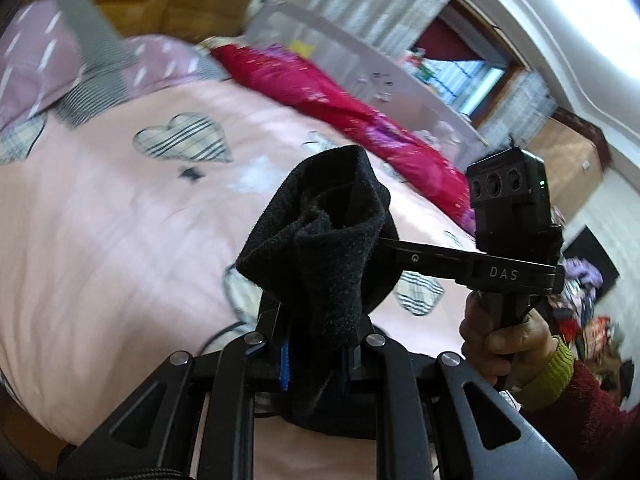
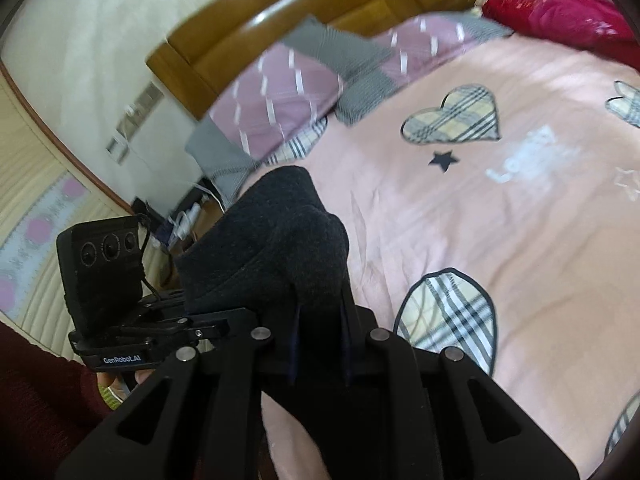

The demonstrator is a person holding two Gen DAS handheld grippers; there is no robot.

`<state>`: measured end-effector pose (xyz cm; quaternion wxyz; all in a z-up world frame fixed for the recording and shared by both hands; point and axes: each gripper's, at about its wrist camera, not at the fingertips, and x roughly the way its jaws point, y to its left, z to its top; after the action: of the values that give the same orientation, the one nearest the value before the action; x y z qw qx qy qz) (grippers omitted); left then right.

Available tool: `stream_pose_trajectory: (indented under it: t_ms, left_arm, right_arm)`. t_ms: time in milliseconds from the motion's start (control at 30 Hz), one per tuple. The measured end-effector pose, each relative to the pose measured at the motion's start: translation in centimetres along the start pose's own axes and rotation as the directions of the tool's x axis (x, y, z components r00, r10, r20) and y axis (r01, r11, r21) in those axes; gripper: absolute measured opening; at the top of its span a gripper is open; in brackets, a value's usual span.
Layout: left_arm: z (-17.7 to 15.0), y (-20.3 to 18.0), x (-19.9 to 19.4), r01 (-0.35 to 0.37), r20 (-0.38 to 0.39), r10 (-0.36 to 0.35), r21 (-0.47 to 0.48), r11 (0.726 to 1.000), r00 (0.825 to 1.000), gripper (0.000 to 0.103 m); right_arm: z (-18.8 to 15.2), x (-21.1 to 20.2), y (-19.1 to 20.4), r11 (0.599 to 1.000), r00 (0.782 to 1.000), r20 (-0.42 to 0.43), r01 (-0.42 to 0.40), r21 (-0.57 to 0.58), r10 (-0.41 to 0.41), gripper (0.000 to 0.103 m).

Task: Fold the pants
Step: 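Lift the folded pants end with the left gripper while the right gripper grasps alongside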

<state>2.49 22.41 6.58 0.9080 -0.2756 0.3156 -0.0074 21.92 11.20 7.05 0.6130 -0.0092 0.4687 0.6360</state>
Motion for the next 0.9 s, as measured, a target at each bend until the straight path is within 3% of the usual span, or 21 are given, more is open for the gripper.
stream_pose_trajectory:
  t_ms: [300,600,900]
  left_arm:
    - [-1.4,-8.5,0.0,0.099,-0.030,-0.096,0.146,0.984,0.995,0.016]
    - [-5.8,-16.0,2.1,0.179,-0.137,-0.145,0.280,0.943,0.980,0.016]
    - [-10.1,-19.2,6.7,0.226,-0.262,-0.137,0.348,0.910,0.955,0.016]
  right_arm:
    - [-4.2,-8.6,0.3,0.999,0.985,0.172,-0.001,0.041,-0.006,0.017]
    - [-10.7,-14.0,-1.7,0.993,0.954,0.299,-0.040,0.115,0.003,0.017]
    - [-17.3,-16.8,-5.0,0.976,0.929,0.370,-0.067,0.208,-0.015,0.017]
